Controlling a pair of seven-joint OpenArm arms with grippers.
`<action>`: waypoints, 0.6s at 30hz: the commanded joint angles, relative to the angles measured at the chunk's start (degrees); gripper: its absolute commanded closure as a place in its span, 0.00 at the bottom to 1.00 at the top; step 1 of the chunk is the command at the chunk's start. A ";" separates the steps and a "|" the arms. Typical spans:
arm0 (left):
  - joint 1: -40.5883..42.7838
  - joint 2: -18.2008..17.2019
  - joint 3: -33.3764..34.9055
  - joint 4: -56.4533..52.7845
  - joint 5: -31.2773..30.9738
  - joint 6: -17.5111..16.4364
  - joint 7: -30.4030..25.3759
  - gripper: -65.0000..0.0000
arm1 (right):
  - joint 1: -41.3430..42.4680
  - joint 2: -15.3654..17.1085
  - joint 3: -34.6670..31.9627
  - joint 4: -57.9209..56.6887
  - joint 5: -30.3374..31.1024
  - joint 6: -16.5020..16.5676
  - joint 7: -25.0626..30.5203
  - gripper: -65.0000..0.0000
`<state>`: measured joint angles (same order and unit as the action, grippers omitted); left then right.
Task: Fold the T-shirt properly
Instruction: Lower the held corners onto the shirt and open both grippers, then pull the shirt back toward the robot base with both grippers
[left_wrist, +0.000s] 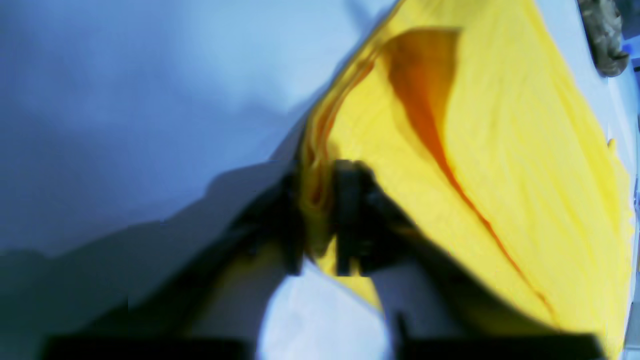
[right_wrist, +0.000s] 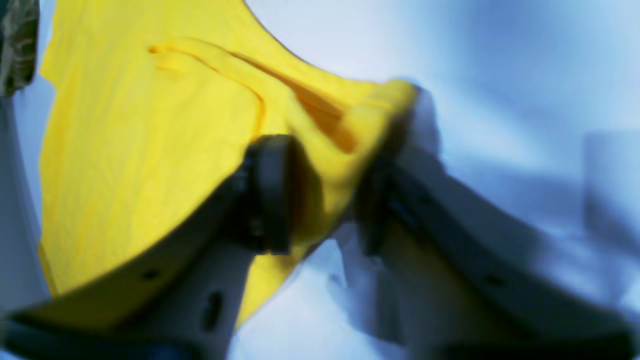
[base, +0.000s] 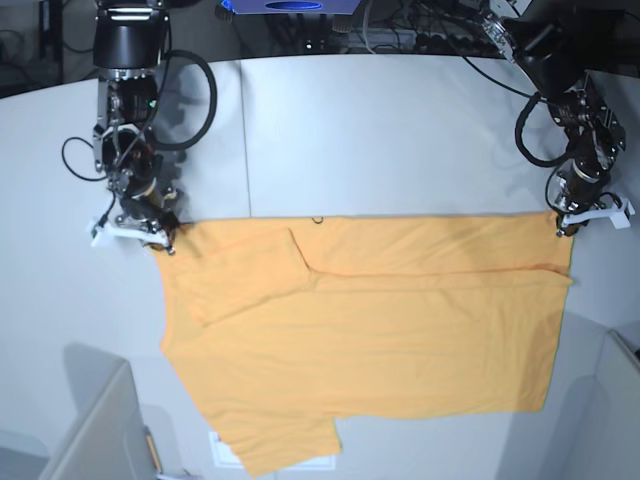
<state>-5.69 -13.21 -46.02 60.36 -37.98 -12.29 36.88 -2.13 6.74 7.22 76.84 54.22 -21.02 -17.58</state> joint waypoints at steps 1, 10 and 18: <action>-0.33 -0.81 0.09 0.35 0.57 0.21 1.14 1.00 | -0.37 -0.02 -0.41 -0.40 0.60 -1.97 -3.56 0.91; -1.30 -2.66 0.17 6.68 0.57 0.56 4.92 1.00 | 0.77 1.92 -0.06 5.49 0.95 -3.20 -7.34 1.00; 5.30 -3.89 0.09 19.07 0.66 2.40 14.50 1.00 | -3.72 1.74 7.85 16.57 0.95 -7.78 -17.27 1.00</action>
<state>-0.12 -15.94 -45.52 78.74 -37.58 -9.89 52.16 -6.33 7.84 14.83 92.53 55.07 -29.12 -35.53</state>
